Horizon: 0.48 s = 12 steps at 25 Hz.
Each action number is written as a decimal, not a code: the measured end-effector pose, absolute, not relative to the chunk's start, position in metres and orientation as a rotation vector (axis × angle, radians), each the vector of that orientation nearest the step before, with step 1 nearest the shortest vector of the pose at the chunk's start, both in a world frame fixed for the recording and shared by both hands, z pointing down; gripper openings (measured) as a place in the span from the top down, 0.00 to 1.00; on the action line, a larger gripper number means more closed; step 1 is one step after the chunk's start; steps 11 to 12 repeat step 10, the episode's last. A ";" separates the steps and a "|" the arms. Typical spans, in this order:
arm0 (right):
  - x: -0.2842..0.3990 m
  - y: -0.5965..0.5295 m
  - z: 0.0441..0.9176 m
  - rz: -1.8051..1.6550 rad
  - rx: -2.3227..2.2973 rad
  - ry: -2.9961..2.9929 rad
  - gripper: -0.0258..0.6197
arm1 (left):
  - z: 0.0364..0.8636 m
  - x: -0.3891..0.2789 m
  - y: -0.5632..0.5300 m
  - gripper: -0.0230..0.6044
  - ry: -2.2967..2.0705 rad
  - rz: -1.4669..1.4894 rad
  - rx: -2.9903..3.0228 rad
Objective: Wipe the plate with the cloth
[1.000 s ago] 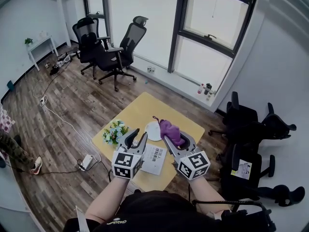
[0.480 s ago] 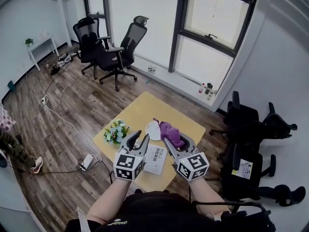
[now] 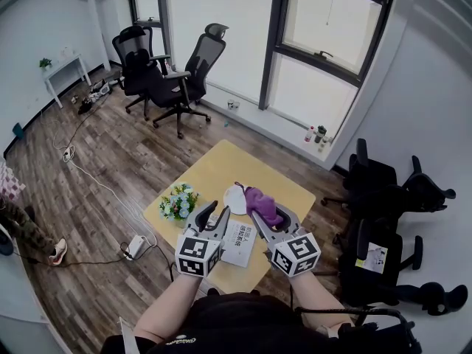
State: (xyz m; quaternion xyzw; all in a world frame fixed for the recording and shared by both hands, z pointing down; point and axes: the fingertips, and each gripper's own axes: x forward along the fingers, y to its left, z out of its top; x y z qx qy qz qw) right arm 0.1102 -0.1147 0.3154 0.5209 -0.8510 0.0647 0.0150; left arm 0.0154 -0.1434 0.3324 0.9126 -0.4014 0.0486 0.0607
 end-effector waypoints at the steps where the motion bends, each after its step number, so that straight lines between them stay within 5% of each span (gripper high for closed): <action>1: 0.110 -0.115 0.316 0.201 1.620 -2.648 0.68 | 0.333 0.015 -0.143 0.76 -1.214 0.148 2.762; 12: 0.109 -0.120 0.314 0.195 1.606 -2.645 0.68 | 0.329 0.018 -0.149 0.76 -1.205 0.139 2.774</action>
